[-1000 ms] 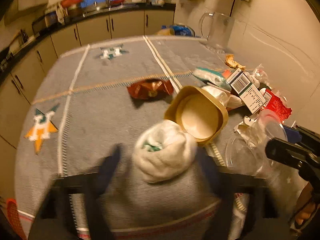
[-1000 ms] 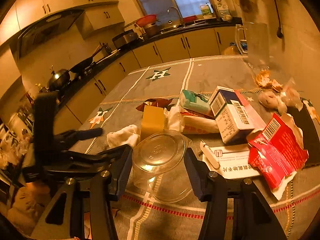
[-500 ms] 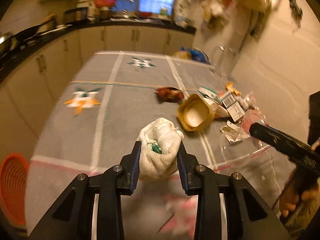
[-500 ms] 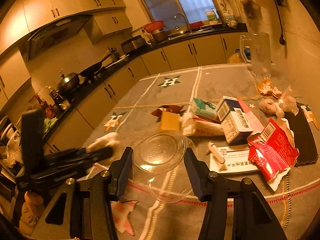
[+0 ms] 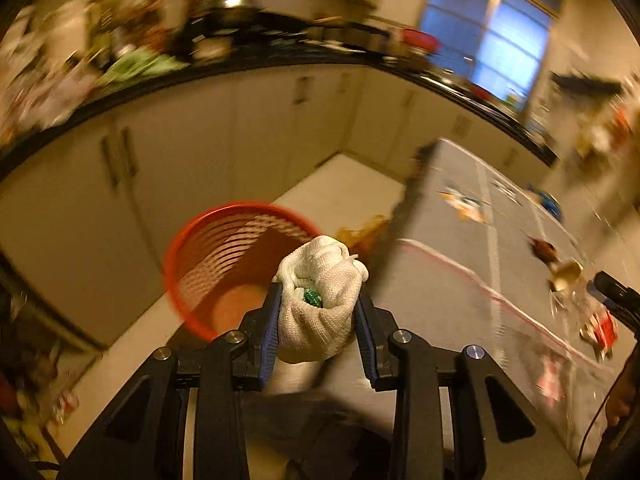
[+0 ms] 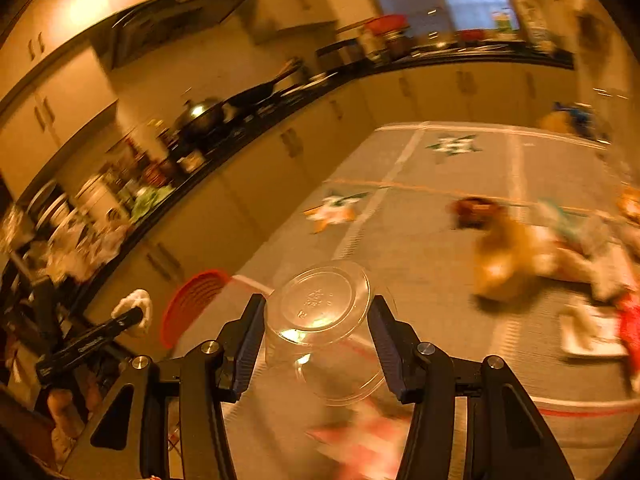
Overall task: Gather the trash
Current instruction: 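Carry towel and clear cup to the red basket and release both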
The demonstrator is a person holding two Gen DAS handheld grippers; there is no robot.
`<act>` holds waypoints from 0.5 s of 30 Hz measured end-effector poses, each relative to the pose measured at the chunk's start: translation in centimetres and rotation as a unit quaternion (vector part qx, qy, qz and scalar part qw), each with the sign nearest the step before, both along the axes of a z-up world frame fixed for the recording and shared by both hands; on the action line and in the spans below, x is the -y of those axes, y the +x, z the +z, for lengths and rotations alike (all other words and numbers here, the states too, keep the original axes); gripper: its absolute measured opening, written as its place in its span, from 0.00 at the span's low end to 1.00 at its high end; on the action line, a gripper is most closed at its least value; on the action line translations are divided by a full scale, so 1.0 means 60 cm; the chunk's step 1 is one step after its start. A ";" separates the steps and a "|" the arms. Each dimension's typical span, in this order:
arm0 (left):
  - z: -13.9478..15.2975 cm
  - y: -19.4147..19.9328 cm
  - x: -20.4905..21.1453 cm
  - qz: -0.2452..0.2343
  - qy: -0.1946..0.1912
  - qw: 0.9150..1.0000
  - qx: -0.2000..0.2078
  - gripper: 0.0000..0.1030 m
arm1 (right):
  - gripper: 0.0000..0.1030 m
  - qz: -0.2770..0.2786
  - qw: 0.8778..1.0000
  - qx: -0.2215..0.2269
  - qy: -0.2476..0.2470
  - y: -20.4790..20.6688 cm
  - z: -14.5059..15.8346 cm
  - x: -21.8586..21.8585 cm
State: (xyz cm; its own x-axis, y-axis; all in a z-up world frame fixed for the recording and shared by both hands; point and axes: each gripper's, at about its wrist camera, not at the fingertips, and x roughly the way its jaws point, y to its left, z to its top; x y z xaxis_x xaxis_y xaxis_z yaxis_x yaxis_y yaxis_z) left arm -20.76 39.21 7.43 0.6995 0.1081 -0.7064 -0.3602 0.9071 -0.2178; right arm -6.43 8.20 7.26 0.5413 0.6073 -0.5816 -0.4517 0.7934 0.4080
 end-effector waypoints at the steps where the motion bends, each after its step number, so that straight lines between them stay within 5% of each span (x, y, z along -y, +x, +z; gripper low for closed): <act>1: -0.007 -0.004 -0.027 0.013 -0.004 1.000 -0.001 0.32 | 0.55 0.017 1.000 -0.005 0.001 0.008 -0.002 -0.036; 9: -0.071 0.040 -0.142 0.042 -0.053 0.998 -0.012 0.32 | 0.55 0.116 0.993 -0.030 0.000 0.069 -0.016 -0.294; 15: -0.110 0.077 -0.165 0.051 -0.060 0.996 -0.031 0.40 | 0.56 0.153 0.987 -0.052 -0.003 0.116 -0.064 -0.456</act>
